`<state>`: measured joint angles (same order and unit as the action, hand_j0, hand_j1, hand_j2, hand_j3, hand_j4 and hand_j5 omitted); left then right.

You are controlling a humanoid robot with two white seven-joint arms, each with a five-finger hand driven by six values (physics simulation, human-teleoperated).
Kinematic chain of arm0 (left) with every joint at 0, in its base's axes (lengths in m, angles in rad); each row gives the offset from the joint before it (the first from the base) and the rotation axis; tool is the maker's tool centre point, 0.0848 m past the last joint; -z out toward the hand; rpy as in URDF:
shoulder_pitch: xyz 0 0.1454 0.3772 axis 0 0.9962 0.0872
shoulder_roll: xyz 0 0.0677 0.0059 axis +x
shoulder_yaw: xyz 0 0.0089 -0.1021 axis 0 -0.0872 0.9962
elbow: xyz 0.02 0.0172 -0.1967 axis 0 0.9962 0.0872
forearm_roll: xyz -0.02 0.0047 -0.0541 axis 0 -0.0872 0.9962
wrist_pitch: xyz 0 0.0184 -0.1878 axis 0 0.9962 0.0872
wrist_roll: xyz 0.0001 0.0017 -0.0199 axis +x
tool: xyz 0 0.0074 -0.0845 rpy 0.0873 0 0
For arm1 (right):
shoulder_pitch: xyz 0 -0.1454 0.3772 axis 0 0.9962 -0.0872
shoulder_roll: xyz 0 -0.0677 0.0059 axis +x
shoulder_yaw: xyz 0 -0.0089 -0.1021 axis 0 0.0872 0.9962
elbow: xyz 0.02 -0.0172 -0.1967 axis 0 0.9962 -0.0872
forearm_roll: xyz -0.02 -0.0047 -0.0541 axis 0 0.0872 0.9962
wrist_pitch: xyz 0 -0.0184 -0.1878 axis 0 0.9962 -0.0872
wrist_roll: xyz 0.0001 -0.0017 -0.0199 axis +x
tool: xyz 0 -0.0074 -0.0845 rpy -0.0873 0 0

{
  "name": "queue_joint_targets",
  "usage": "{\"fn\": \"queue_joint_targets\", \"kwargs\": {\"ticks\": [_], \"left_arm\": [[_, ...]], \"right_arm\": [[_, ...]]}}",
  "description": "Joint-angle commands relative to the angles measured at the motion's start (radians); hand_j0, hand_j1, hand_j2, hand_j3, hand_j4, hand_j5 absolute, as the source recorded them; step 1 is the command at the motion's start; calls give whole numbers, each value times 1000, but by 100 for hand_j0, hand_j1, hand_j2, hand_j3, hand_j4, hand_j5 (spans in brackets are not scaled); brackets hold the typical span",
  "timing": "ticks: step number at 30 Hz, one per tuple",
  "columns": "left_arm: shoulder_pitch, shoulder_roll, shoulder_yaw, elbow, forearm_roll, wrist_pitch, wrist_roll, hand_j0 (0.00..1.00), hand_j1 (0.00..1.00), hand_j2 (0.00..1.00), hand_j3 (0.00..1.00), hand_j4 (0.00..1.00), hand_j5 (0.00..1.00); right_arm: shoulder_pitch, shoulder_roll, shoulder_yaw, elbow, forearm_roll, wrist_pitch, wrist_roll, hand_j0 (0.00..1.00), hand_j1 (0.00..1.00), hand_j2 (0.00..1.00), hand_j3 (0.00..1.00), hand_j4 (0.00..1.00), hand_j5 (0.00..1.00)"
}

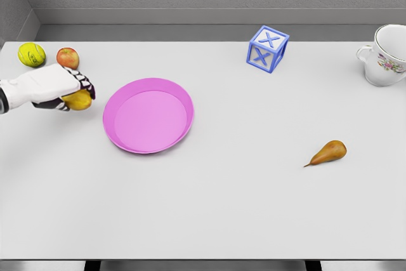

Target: Put the lemon on the plate with left arm

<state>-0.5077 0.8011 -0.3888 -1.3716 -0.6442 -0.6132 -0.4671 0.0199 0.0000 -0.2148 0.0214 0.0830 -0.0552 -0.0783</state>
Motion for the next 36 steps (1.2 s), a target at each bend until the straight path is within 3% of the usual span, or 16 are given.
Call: {"fn": "queue_joint_targets", "kwargs": {"ticks": [1, 18, 28, 29, 31, 36], "left_arm": [[0, -11, 5, -18, 4, 2, -7, 51, 51, 51, 51, 51, 51], [-2, -83, -10, -153, 11, 2, -18, 53, 53, 53, 53, 53, 53], [-3, -143, -50, -179, 11, 2, -18, 53, 53, 53, 53, 53, 53], [-6, -146, -55, -179, 11, 2, -18, 55, 55, 55, 55, 55, 55], [-11, -146, -55, -178, 15, 2, -5, 100, 100, 100, 100, 100, 100], [-12, -140, -39, -175, 17, 2, -4, 100, 100, 100, 100, 100, 100]], "right_arm": [[0, 0, 0, 0, 0, 0, 0, 100, 100, 100, 100, 100, 100], [0, 0, 0, 0, 0, 0, 0, 100, 100, 100, 100, 100, 100], [0, 0, 0, 0, 0, 0, 2, 100, 100, 100, 100, 100, 100], [0, 0, 0, 0, 0, 0, 0, 100, 100, 100, 100, 100, 100], [0, 0, 0, 0, 0, 0, 0, 100, 100, 100, 100, 100, 100], [0, 0, 0, 0, 0, 0, 0, 100, 100, 100, 100, 100, 100]]}}
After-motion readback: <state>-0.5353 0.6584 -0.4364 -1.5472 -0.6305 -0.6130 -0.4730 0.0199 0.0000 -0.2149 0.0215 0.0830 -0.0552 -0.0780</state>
